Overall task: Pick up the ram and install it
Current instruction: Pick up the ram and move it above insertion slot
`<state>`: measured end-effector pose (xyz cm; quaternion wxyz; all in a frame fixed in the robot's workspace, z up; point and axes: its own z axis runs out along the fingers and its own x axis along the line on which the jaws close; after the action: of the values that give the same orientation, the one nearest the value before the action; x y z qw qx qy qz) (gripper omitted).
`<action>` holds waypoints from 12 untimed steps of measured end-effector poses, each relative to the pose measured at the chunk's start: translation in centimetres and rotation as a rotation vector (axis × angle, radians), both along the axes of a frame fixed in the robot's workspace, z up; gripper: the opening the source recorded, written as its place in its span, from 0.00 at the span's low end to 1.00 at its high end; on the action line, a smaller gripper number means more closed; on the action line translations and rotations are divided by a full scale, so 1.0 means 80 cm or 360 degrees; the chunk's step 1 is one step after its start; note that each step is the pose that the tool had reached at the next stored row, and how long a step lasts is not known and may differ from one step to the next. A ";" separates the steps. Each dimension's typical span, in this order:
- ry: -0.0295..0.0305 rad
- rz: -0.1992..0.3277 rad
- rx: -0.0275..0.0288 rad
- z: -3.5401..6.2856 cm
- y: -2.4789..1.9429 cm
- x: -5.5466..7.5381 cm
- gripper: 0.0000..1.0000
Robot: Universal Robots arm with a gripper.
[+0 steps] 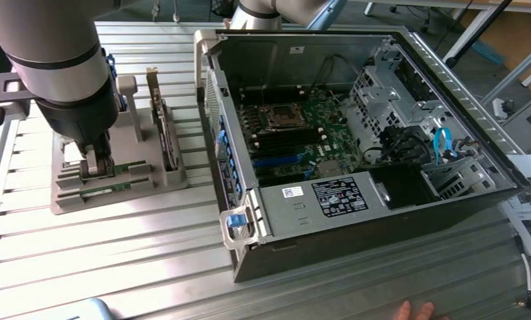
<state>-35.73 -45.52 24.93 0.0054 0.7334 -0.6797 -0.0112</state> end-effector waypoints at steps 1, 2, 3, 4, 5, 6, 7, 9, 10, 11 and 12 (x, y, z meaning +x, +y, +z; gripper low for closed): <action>0.00000 0.0000 0.00001 -0.001 -0.0002 0.000 0.24; -0.00001 0.0000 0.00001 -0.003 -0.0004 0.000 0.24; -0.00002 0.0000 0.00002 -0.004 -0.0006 0.000 0.24; -0.00001 0.0000 0.00001 -0.005 -0.0008 0.000 0.24; -0.00001 0.0000 0.00001 -0.007 -0.0010 0.000 0.24; -0.00001 0.0000 0.00001 -0.008 -0.0012 0.000 0.24; -0.00002 0.0000 0.00001 -0.009 -0.0014 0.000 0.24; -0.00001 0.0000 0.00001 -0.011 -0.0018 0.000 0.24; 0.00000 0.0000 0.00000 -0.012 -0.0019 0.000 0.24; -0.00001 0.0000 0.00001 -0.013 -0.0019 0.000 0.24; 0.00002 0.0000 -0.00001 -0.013 -0.0020 0.000 0.24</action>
<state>-35.73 -45.68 23.93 0.0055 0.7334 -0.6797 -0.0112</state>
